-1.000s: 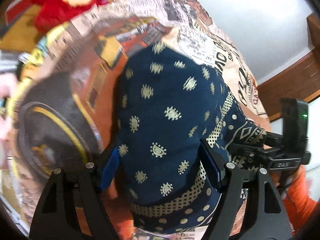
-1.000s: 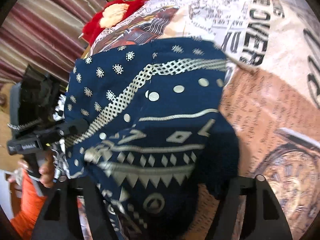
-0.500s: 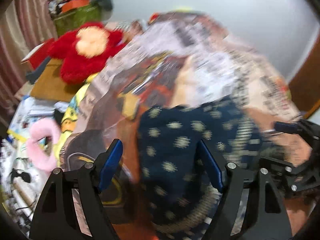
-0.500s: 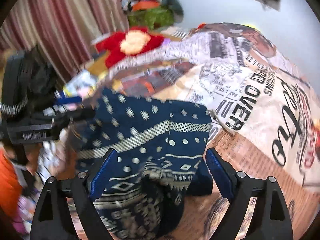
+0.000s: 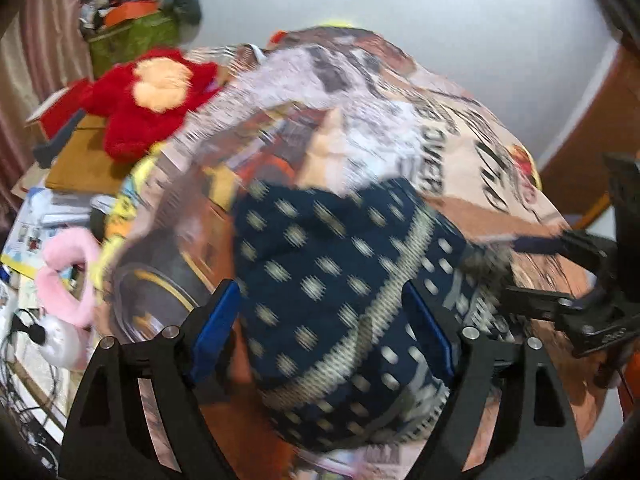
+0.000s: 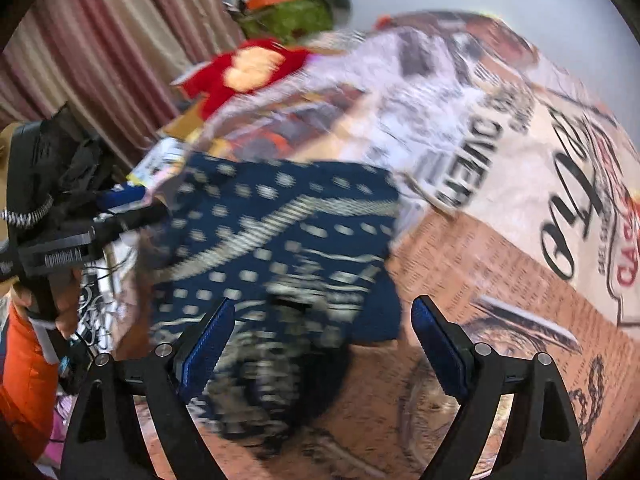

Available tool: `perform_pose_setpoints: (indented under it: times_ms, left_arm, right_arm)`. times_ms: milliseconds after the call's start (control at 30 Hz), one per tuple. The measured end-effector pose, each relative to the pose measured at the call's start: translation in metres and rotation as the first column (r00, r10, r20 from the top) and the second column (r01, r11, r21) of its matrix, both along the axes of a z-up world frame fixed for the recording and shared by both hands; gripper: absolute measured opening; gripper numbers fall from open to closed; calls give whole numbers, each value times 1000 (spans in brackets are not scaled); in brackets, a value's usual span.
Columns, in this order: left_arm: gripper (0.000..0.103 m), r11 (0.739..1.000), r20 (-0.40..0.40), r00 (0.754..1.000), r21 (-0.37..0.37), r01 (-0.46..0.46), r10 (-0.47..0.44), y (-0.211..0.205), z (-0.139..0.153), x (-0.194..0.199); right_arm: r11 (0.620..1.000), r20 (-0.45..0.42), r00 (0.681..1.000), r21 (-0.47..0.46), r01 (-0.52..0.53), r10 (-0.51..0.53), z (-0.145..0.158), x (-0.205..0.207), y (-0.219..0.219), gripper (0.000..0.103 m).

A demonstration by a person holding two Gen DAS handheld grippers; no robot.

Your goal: Fold large clothes

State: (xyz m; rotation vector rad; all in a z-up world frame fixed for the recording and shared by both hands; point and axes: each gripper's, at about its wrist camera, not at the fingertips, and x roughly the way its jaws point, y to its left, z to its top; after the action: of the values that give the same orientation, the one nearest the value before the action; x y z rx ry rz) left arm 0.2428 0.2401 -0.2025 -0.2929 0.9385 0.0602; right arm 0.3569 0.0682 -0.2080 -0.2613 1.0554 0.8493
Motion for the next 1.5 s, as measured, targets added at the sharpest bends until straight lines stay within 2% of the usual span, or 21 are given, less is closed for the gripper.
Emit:
perform_pose_setpoints:
  times_ms: [67, 167, 233, 333, 400, 533, 667, 800, 933, 1100, 1300, 1500]
  left_arm:
    - [83, 1000, -42, 999, -8, 14, -14, -10, -15, -3]
    - [83, 999, -121, 992, 20, -26, 28, -18, -41, -11]
    - [83, 998, -110, 992, -4, -55, 55, -15, -45, -22]
    - [83, 994, -116, 989, -42, -102, 96, -7, -42, -39]
    - [83, 992, -111, 986, -5, -124, 123, -4, -36, -49]
    - [83, 987, -71, 985, 55, -153, 157, -3, -16, -73]
    - [83, 982, 26, 986, 94, -166, 164, -8, 21, -93]
    - [83, 980, 160, 976, 109, -169, 150, -24, 70, -110]
    - [83, 979, 315, 941, 111, -168, 126, -44, 121, -130]
    - [83, 979, 487, 870, 135, -155, 71, -78, 176, -161]
    - [83, 968, 621, 783, 171, -181, 36, -110, 209, -199]
    - [83, 942, 697, 716, 210, -260, 43, -129, 219, -232]
  right_arm:
    - [1000, 14, 1000, -16, -24, 25, -3, -11, 10, 89]
    - [992, 28, 998, -116, -52, 55, -25, -23, 23, 89]
    - [983, 6, 998, -175, -53, 55, -45, -27, 23, 89]
    - [988, -33, 999, -155, -13, 8, -52, -32, 9, 89]
    - [990, -35, 999, -141, 1, -6, -47, -35, 1, 89]
    - [992, 17, 1000, -124, 28, -26, -26, -47, -17, 89]
    - [997, 107, 993, -59, 46, -39, 6, -64, -34, 89]
    - [995, 178, 980, 67, 76, -87, 51, -85, -46, 89]
    - [977, 272, 956, 206, 55, -112, 100, -111, -55, 89]
    - [933, 418, 894, 360, -4, -158, 160, -160, -74, 89]
    - [868, 508, 828, 493, -54, -237, 203, -212, -100, 89]
    - [827, 554, 772, 558, -66, -312, 217, -256, -121, 89]
